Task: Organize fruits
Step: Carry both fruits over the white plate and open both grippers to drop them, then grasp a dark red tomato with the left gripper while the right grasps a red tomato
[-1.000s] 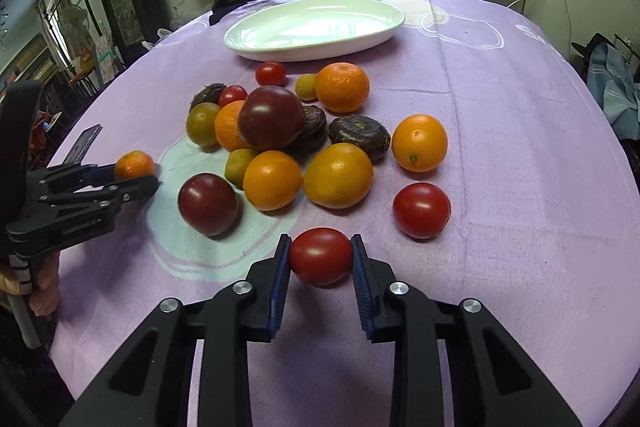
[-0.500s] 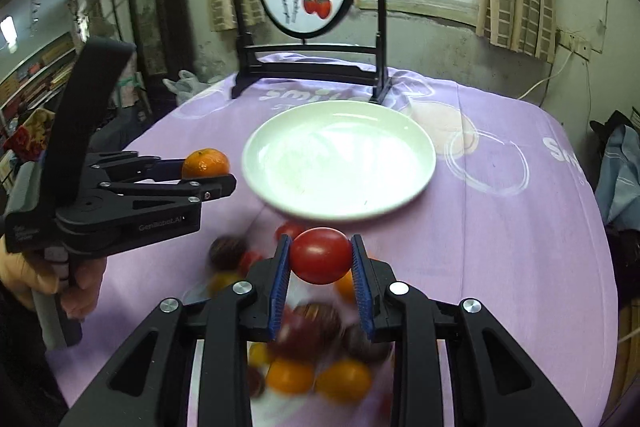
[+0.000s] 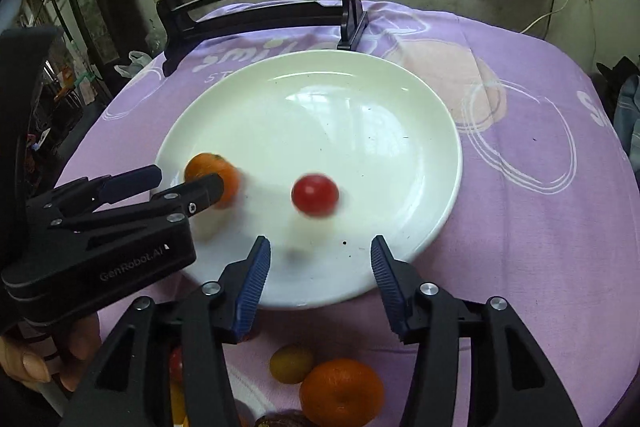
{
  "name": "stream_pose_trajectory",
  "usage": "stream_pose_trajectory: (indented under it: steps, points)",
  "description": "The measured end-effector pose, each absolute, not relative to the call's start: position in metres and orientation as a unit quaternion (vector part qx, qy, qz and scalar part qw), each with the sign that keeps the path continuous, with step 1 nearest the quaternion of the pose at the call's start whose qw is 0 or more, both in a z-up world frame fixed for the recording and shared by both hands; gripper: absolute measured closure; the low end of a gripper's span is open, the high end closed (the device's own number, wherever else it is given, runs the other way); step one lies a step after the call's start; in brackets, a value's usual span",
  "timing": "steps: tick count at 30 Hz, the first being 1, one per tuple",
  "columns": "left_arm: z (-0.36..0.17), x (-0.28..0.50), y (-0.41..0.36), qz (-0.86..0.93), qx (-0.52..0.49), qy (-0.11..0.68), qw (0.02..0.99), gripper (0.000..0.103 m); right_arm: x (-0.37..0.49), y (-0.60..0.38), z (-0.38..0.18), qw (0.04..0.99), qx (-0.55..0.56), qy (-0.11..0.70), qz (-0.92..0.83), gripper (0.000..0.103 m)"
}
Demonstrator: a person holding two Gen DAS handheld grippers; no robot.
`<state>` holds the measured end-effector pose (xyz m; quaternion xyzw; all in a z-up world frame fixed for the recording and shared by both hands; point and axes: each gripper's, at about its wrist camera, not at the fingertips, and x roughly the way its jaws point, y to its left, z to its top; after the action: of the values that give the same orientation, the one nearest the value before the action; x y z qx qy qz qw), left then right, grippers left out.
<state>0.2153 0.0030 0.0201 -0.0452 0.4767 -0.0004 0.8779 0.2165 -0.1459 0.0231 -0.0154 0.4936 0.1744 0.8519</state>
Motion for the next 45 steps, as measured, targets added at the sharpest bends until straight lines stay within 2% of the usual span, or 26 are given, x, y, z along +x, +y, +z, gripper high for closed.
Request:
stream_pose_trajectory:
  steps: [4,8,11,15,21,27,36,37,39,40,41,42,45]
  points:
    - [0.041,0.182,-0.005,-0.004,-0.009,0.454,0.891,0.024,0.188,-0.169,0.038,0.859,0.001,0.482,0.174,0.042]
    - [0.053,0.134,-0.013,-0.007,0.038,0.424,0.905,0.013,0.152,-0.196,0.045,0.865,0.017,0.47,0.176,0.039]
    - [0.048,0.101,-0.017,-0.015,0.044,0.424,0.904,0.012,0.122,-0.216,0.044,0.87,0.014,0.465,0.163,0.038]
    - [0.031,0.066,-0.017,-0.036,0.024,0.451,0.892,0.012,0.074,-0.241,0.041,0.883,0.01,0.449,0.141,0.03]
    - [0.016,0.019,-0.018,-0.057,-0.01,0.472,0.879,0.012,0.02,-0.256,0.023,0.885,0.016,0.448,0.125,0.025]
    - [0.012,-0.006,-0.031,-0.082,-0.005,0.482,0.872,0.012,-0.003,-0.249,-0.008,0.865,-0.004,0.487,0.121,0.025]
    - [-0.003,-0.006,-0.07,-0.096,0.046,0.5,0.86,0.012,-0.006,-0.249,-0.01,0.868,-0.016,0.485,0.111,0.025]
    - [-0.005,-0.004,-0.072,-0.094,0.046,0.502,0.859,0.013,-0.007,-0.249,-0.01,0.868,-0.016,0.485,0.111,0.025]
    - [-0.009,-0.001,-0.073,-0.099,0.04,0.505,0.857,0.024,-0.008,-0.25,-0.009,0.868,-0.015,0.484,0.112,0.025]
    - [-0.011,0.001,-0.074,-0.106,0.034,0.507,0.855,0.034,-0.007,-0.25,-0.009,0.868,-0.015,0.484,0.112,0.025]
    - [-0.013,0.001,-0.076,-0.123,0.023,0.508,0.852,0.054,-0.007,-0.251,-0.008,0.868,-0.015,0.483,0.112,0.025]
    - [-0.012,0.002,-0.077,-0.142,0.014,0.509,0.849,0.066,-0.007,-0.251,-0.007,0.869,-0.017,0.482,0.112,0.025]
    - [-0.009,-0.003,-0.085,-0.123,0.048,0.492,0.861,0.065,0.0,-0.252,-0.004,0.871,-0.023,0.479,0.107,0.025]
